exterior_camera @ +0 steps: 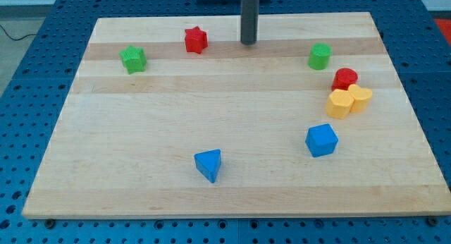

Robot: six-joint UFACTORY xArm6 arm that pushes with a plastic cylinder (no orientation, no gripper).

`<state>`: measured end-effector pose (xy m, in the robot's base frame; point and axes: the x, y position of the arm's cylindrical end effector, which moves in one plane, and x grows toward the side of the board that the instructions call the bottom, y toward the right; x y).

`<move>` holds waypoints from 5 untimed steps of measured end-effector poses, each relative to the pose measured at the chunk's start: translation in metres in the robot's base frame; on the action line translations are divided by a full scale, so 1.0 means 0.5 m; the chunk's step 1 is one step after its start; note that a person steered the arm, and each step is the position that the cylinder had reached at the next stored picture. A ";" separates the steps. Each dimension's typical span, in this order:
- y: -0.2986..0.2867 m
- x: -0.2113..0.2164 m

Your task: Push red star towards middle of the board

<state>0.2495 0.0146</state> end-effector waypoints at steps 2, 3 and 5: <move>-0.240 -0.024; -0.173 0.073; 0.032 0.211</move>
<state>0.3548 0.0308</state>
